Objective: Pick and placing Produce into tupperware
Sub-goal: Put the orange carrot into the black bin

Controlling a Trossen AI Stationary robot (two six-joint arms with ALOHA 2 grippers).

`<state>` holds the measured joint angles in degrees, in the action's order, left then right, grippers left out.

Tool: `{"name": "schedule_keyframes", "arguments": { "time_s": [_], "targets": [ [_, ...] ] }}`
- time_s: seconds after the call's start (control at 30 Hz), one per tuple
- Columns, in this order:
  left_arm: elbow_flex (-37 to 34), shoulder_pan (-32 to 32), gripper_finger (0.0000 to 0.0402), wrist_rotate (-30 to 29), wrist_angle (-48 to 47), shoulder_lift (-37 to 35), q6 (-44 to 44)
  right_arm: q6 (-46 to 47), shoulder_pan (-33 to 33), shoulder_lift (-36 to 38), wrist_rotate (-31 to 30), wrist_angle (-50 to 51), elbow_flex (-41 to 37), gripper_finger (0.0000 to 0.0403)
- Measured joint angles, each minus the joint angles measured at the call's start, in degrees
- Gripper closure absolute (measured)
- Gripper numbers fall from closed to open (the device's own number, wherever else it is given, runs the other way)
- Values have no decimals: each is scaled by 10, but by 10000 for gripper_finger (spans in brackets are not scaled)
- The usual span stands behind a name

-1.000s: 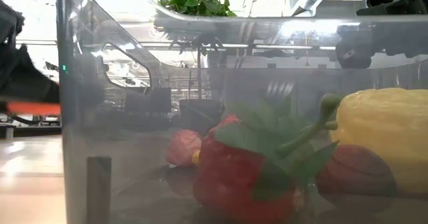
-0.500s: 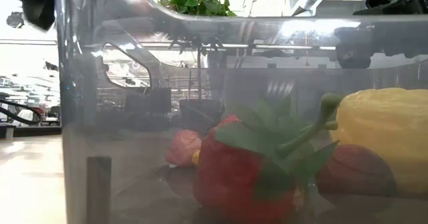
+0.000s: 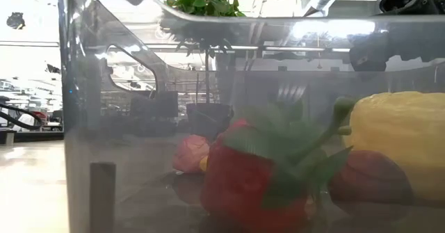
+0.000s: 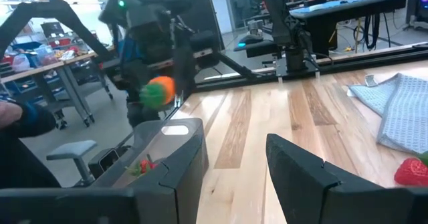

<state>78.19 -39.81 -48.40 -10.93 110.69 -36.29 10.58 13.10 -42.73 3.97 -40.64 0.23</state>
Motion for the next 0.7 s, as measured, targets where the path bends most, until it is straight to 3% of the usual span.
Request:
{"name": "schedule_keyframes", "arguments": {
  "time_s": [0.17, 0.33, 0.47, 0.7],
  "targets": [
    [0, 5, 231, 131, 60, 0, 70, 0, 0, 0, 0, 0, 0, 217],
    [0, 7, 230, 121, 62, 0, 79, 2, 0, 0, 0, 1, 0, 217],
    [-8, 14, 230, 156, 61, 2, 82, 10, 0, 0, 0, 1, 0, 216],
    [-8, 27, 230, 168, 75, 27, 86, 15, 0, 0, 0, 3, 0, 218]
  ]
}}
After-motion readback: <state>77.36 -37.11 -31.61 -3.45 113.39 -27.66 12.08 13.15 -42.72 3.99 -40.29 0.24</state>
